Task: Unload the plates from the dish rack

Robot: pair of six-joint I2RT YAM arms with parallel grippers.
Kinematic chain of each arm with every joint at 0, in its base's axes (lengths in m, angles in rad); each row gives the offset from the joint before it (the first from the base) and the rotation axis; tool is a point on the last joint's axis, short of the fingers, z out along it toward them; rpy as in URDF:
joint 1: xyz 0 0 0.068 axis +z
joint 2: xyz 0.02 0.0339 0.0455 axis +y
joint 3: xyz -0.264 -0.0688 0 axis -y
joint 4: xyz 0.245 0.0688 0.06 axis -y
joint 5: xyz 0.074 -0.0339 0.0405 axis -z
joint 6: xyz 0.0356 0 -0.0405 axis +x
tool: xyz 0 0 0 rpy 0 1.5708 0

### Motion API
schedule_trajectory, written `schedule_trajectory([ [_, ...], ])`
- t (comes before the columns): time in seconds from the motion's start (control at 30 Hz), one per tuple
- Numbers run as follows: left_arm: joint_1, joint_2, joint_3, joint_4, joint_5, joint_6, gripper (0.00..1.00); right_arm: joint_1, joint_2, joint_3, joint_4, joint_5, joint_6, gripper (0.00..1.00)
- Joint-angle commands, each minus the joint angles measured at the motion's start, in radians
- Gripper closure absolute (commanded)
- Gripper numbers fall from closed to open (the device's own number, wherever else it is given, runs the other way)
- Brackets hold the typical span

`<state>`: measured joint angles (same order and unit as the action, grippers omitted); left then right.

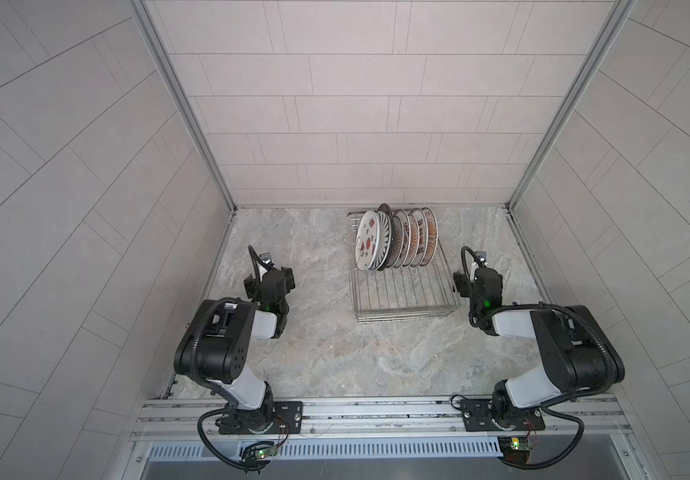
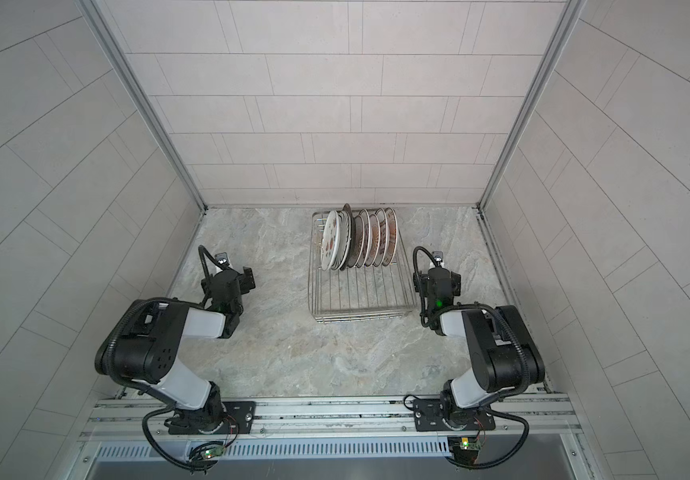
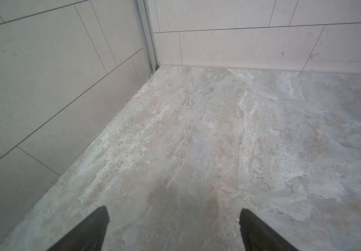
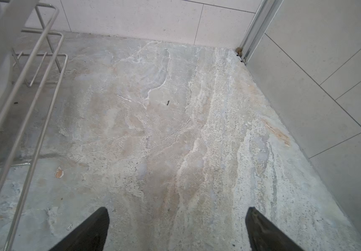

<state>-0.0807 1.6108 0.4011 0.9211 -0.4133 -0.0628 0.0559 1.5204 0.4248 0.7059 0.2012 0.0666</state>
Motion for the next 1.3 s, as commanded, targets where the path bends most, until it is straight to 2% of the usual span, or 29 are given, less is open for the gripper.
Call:
schedule_trajectory([
  [0.0, 0.016, -0.039, -0.058, 0.080, 0.094, 0.004, 0.00, -0.005, -0.010, 0.015, 0.003, -0.003, -0.014, 0.00],
  [0.07, 0.017, -0.016, -0.070, 0.148, 0.144, 0.036, 0.00, -0.004, -0.009, 0.015, 0.003, -0.003, -0.014, 0.00],
  [0.1, 0.015, -0.010, -0.053, 0.124, 0.148, 0.043, 0.00, -0.005, -0.010, 0.015, 0.003, -0.003, -0.013, 0.00],
  [0.17, 0.017, -0.034, 0.009, -0.037, 0.155, 0.033, 0.00, -0.005, -0.011, 0.015, 0.003, -0.003, -0.014, 0.01],
  [0.2, 0.016, -0.032, 0.024, -0.065, 0.148, 0.035, 0.00, -0.005, -0.010, 0.015, 0.003, -0.003, -0.014, 0.00],
  [0.3, 0.015, -0.016, -0.022, 0.057, 0.163, 0.049, 0.00, -0.005, -0.010, 0.015, 0.003, -0.003, -0.014, 0.00],
  [0.37, 0.016, -0.028, 0.012, -0.029, 0.168, 0.038, 0.00, -0.005, -0.009, 0.015, 0.003, -0.003, -0.014, 0.00],
  [0.47, 0.016, -0.020, -0.003, 0.015, 0.172, 0.048, 0.00, -0.004, -0.010, 0.015, 0.003, -0.003, -0.013, 0.00],
  [1.27, 0.016, -0.023, 0.002, -0.002, 0.172, 0.046, 0.00, -0.005, -0.011, 0.014, 0.004, -0.003, -0.014, 0.01],
])
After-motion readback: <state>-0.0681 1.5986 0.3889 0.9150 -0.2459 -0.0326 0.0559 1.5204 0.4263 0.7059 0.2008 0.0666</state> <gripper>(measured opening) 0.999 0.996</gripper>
